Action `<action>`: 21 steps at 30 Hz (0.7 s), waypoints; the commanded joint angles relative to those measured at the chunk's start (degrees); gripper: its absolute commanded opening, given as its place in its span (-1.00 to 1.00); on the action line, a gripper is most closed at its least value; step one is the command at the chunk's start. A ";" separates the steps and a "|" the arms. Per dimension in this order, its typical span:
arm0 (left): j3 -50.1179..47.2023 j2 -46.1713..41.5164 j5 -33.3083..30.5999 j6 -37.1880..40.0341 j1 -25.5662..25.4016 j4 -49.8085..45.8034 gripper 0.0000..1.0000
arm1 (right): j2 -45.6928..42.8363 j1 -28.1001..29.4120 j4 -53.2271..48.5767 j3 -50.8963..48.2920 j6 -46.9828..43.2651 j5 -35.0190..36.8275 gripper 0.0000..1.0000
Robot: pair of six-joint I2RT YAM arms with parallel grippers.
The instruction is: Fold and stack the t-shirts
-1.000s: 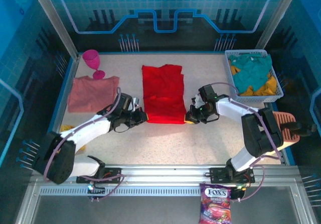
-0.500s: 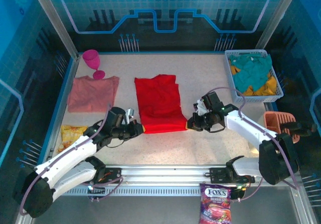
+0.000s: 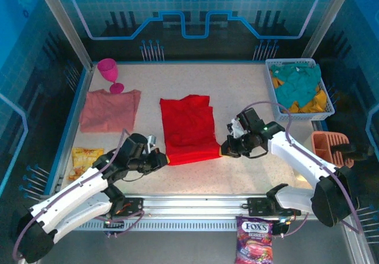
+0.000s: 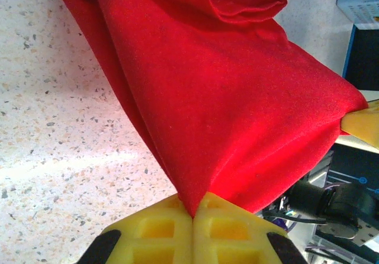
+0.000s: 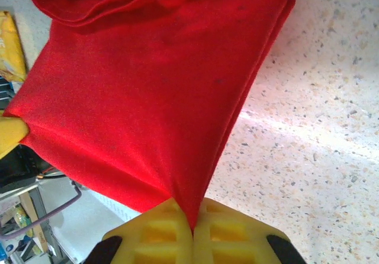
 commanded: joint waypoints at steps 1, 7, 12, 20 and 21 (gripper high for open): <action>4.44 1.97 -3.46 -0.96 0.30 -7.80 -1.00 | 1.39 -0.40 -6.56 4.65 0.24 3.67 -1.00; 12.48 9.03 -2.00 3.23 3.11 -8.06 -1.00 | 6.77 -1.83 -6.83 12.32 -0.19 4.63 -1.00; 20.20 16.48 1.37 8.58 10.56 -9.14 -1.00 | 13.95 -3.29 -7.46 22.18 -2.11 3.61 -1.00; 28.60 29.19 6.57 12.91 18.32 -5.22 -1.00 | 26.05 -5.78 -8.61 34.46 -4.83 3.52 -1.00; 29.93 30.62 7.12 13.28 18.78 -4.93 -1.00 | 27.18 -6.08 -8.52 35.71 -5.11 3.37 -1.00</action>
